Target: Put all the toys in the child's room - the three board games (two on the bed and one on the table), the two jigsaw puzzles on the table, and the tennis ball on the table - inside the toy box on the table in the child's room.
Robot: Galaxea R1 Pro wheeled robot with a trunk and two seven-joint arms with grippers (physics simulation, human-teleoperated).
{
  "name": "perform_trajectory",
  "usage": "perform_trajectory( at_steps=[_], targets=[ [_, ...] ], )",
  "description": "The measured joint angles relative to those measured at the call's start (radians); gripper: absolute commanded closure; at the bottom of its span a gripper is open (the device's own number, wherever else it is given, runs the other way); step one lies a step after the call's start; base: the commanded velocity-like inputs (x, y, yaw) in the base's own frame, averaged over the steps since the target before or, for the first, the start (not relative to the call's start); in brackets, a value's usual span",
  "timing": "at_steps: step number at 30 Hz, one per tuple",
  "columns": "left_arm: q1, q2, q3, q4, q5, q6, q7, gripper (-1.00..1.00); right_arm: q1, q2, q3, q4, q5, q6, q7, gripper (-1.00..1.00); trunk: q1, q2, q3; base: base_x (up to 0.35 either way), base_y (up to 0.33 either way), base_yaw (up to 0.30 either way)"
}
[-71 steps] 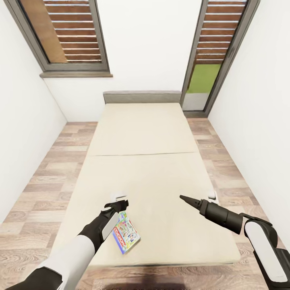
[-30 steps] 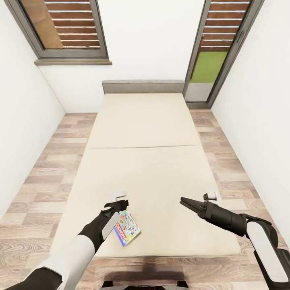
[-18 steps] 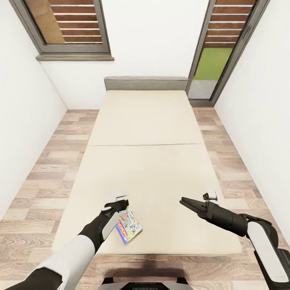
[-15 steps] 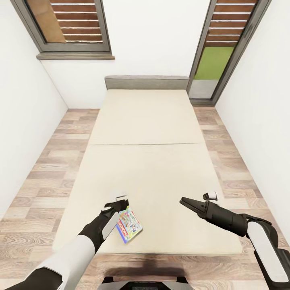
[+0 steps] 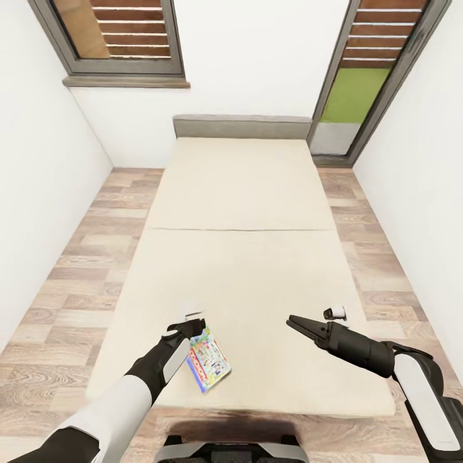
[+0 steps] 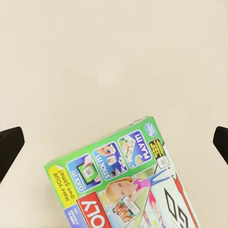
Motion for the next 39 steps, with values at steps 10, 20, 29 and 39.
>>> perform_trajectory(
  at_steps=[10, 20, 29, 39],
  targets=[
    [0.0, -0.003, -0.001, 0.0, 0.0, 0.001, 0.0, -1.0, 0.0, 0.0, 0.0, 0.0, 0.001, 0.0, 0.0, -1.0, 0.0, 0.0, -0.016, 0.015, -0.078, 0.068],
    [0.0, -0.006, -0.001, 0.0, 0.0, 0.002, 0.0, -1.0, 0.0, 0.0, -0.007, 0.0, 0.005, -0.001, 0.003, -1.0, 0.0, 0.0, -0.021, 0.001, -0.061, 0.017],
    [0.0, -0.006, -0.002, 0.0, 0.0, 0.002, 0.0, -1.0, 0.0, 0.0, -0.008, 0.0, 0.007, -0.001, 0.004, -1.0, 0.0, 0.0, -0.018, 0.0, -0.003, -0.092],
    [0.0, -0.006, -0.002, 0.0, 0.0, 0.002, 0.0, -1.0, 0.0, 0.0, -0.009, 0.0, 0.008, -0.001, 0.005, -1.0, 0.0, 0.0, -0.008, 0.0, 0.0, -0.181]
  ],
)
